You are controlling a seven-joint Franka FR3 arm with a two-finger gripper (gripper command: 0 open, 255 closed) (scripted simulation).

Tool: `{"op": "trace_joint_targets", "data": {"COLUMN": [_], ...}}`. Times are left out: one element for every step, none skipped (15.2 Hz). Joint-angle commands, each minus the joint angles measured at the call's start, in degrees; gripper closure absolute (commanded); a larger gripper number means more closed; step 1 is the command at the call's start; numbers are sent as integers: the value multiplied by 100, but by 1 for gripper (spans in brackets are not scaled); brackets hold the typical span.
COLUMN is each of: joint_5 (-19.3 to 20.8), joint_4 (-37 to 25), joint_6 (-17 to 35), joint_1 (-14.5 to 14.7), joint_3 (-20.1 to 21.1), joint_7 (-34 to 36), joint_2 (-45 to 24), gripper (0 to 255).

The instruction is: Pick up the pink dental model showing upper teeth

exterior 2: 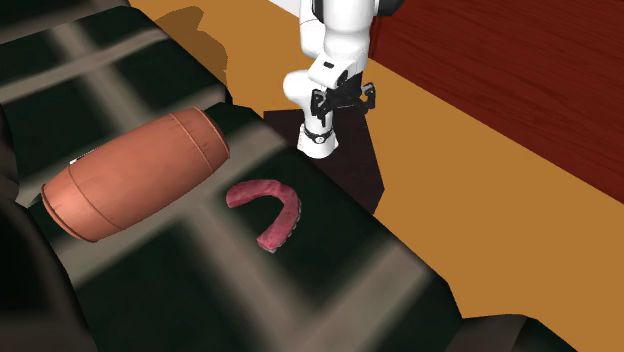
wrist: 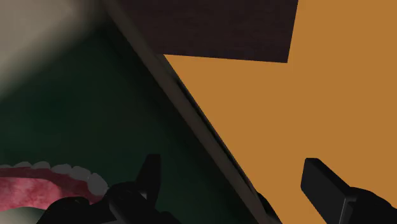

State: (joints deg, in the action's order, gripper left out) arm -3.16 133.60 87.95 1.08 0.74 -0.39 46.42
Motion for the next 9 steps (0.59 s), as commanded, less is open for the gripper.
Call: {"op": "trace_joint_targets", "data": {"joint_5": [0, 62, 120, 177, 230, 281, 329, 374, 416], "joint_4": [0, -11, -29, -54, -85, -124, -170, -222, -281], "joint_6": [0, 131, 260, 387, 512, 635, 755, 872, 986], "joint_1": [0, -34, -68, -101, -134, -165, -195, -225, -253], "joint_3": [0, -59, -118, -176, -234, -292, -349, -406, -463], "joint_7": [0, -64, -127, -189, -249, -307, -364, -420, -475], "joint_2": [0, -149, -302, -460, -621, -787, -955, -1128, -1303], "gripper": [0, 0, 0, 0, 0, 0, 0, 0, 0]}}
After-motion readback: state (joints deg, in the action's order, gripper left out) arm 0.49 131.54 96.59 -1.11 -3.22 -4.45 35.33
